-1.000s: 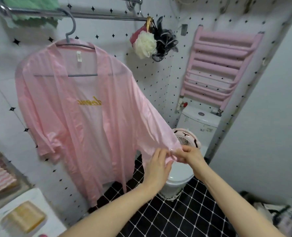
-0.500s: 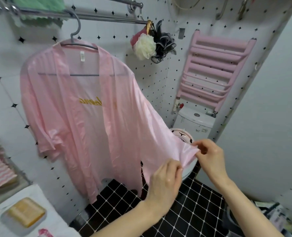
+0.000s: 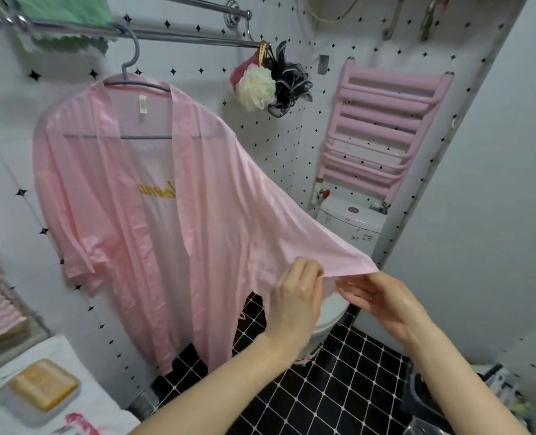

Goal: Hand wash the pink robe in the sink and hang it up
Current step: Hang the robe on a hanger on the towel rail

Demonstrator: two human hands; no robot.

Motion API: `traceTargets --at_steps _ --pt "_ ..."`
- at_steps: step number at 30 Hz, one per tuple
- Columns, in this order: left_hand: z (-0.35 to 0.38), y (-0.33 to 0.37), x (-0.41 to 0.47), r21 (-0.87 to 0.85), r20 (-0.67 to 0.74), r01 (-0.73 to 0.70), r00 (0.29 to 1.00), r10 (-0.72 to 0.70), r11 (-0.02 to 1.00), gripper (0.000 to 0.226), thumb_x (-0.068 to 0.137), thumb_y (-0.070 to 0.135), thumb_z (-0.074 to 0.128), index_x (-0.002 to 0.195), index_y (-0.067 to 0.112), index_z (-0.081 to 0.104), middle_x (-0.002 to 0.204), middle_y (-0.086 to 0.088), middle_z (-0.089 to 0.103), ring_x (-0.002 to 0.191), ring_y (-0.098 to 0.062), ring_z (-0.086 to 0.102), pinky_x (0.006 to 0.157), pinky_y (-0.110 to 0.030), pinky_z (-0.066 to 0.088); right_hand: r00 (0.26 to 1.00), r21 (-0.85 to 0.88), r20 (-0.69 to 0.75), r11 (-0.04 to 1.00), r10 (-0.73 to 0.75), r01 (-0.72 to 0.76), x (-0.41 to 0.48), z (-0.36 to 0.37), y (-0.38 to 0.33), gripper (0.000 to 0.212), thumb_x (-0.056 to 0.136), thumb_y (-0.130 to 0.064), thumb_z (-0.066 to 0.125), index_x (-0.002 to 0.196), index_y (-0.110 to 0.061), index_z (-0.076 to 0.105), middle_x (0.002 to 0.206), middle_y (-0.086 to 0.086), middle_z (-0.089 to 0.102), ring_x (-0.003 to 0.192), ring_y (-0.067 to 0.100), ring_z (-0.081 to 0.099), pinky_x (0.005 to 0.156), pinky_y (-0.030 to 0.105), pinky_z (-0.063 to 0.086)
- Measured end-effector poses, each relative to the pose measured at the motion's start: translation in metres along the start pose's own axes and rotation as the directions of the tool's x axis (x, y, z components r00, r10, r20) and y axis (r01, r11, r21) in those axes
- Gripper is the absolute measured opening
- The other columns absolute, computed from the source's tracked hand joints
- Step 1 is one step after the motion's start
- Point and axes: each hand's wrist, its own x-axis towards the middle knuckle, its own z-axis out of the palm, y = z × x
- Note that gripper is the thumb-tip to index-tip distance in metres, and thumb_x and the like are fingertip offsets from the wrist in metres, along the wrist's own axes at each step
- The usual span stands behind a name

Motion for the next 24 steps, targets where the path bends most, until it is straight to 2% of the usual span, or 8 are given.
traceTargets --at_steps 4,7,12,15,17,19,22,24 --pt "0.008 0.021 -0.012 0.141 0.098 -0.196 0.978 0.183 0.97 0.003 0.078 0.016 0.055 0.08 0.018 0.057 0.07 0.007 0.054 0.062 -0.011 0.051 0.058 -0.02 0.038 0.951 0.134 0.31 0.989 0.019 -0.064 -0.005 -0.002 -0.011 0.044 0.079 -0.023 0.067 0.119 -0.005 0.058 0.094 0.016 0.056 0.083 0.028 0.052 0.071 0.036 0.055" --pt "0.017 0.027 -0.011 0.148 0.074 -0.172 0.984 0.163 0.974 0.01 0.071 0.016 0.064 0.079 0.02 0.057 0.072 0.007 0.055 0.067 -0.011 0.051 0.065 -0.021 0.035 0.898 0.175 0.44 0.979 0.021 -0.109 -0.015 0.0 -0.01 0.03 0.083 -0.021 0.054 0.11 -0.008 0.057 0.08 0.009 0.056 0.068 0.02 0.048 0.066 0.034 0.051" --pt "0.012 0.029 -0.021 0.124 0.151 -0.254 0.96 0.234 0.959 0.014 0.084 0.029 0.055 0.096 0.022 0.055 0.083 0.009 0.058 0.075 -0.01 0.055 0.063 -0.022 0.043 0.993 -0.035 -0.044 0.994 -0.11 0.108 -0.001 -0.004 -0.013 0.012 0.089 -0.007 0.056 0.088 -0.001 0.066 0.092 0.016 0.059 0.075 0.022 0.057 0.075 0.037 0.05" --pt "-0.002 0.009 -0.029 0.029 0.072 -0.074 0.995 0.071 0.997 0.012 0.087 0.027 0.049 0.092 0.02 0.058 0.074 0.012 0.061 0.063 0.001 0.052 0.054 -0.015 0.038 0.984 -0.19 0.135 0.972 -0.114 0.138 -0.002 -0.001 -0.017 0.02 0.093 -0.012 0.055 0.104 -0.007 0.071 0.095 0.013 0.071 0.083 0.024 0.064 0.08 0.037 0.053" --pt "-0.011 -0.014 -0.03 0.082 0.119 0.115 0.985 -0.124 0.99 0.01 0.088 0.025 0.049 0.09 0.021 0.057 0.071 0.012 0.062 0.059 0.0 0.053 0.054 -0.02 0.037 0.99 -0.176 0.06 0.975 -0.128 0.136 0.003 -0.002 -0.017 0.023 0.096 -0.013 0.051 0.111 -0.006 0.067 0.087 0.009 0.071 0.083 0.025 0.061 0.078 0.036 0.055" --pt "-0.013 -0.04 -0.031 0.159 0.234 0.297 0.915 -0.328 0.942 0.009 0.091 0.023 0.05 0.096 0.02 0.057 0.081 0.008 0.066 0.073 -0.015 0.064 0.064 -0.029 0.045 0.994 -0.178 0.027 0.977 -0.11 0.113 0.007 -0.006 -0.018 0.027 0.099 -0.014 0.047 0.119 -0.007 0.063 0.091 0.01 0.069 0.087 0.026 0.06 0.083 0.04 0.054" --pt "-0.016 -0.074 -0.032 0.252 0.327 0.439 0.8 -0.502 0.863 0.013 0.092 0.021 0.046 0.101 0.019 0.056 0.091 0.005 0.067 0.086 -0.019 0.063 0.076 -0.031 0.048 0.983 -0.2 0.185 0.979 -0.013 0.05 0.009 -0.006 -0.014 0.029 0.099 -0.018 0.047 0.122 -0.009 0.061 0.104 0.016 0.067 0.094 0.029 0.063 0.08 0.039 0.058" --pt "-0.017 -0.09 -0.033 0.279 0.333 0.5 0.751 -0.571 0.82 0.011 0.091 0.02 0.046 0.097 0.021 0.055 0.091 0.004 0.068 0.088 -0.02 0.064 0.078 -0.031 0.048 0.993 -0.19 0.082 0.977 -0.084 0.098 0.012 -0.009 -0.017 0.032 0.099 -0.02 0.046 0.129 -0.013 0.058 0.107 0.013 0.065 0.095 0.029 0.061 0.083 0.042 0.055"
